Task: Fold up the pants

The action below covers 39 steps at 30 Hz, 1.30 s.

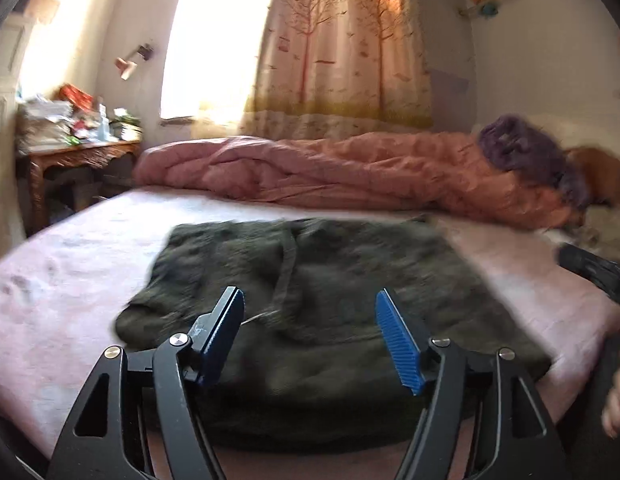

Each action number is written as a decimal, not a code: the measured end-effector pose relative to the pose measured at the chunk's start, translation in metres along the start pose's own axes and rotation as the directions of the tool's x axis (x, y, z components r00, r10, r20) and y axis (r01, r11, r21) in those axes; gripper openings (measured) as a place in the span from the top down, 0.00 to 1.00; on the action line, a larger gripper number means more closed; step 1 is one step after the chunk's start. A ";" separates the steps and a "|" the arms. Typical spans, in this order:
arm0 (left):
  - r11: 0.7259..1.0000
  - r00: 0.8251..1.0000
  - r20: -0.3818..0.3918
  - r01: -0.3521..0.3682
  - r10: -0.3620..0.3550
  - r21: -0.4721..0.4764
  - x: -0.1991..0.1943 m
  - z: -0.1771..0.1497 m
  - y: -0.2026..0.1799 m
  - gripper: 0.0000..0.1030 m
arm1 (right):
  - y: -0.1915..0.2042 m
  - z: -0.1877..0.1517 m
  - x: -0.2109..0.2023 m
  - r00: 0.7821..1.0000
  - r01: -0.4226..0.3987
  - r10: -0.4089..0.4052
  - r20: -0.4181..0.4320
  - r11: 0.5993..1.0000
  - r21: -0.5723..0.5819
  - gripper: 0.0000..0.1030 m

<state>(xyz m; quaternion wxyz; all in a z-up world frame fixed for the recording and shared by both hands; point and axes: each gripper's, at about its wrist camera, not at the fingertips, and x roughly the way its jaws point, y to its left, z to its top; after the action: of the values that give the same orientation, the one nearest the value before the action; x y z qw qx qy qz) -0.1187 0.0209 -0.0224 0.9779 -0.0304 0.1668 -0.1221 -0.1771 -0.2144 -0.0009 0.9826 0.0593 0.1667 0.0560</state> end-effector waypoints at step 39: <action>0.996 0.981 -0.170 0.094 -0.094 -0.005 0.058 -0.022 -0.059 0.34 | -0.072 0.058 0.320 0.851 -0.230 0.236 -0.468 0.971 0.073 0.88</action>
<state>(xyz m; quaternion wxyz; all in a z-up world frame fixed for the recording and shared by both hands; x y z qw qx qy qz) -0.0860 -0.0509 -0.0558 0.9533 -0.0262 0.2479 -0.1706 0.1486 -0.2491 -0.0590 0.8975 0.0705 0.3936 0.1862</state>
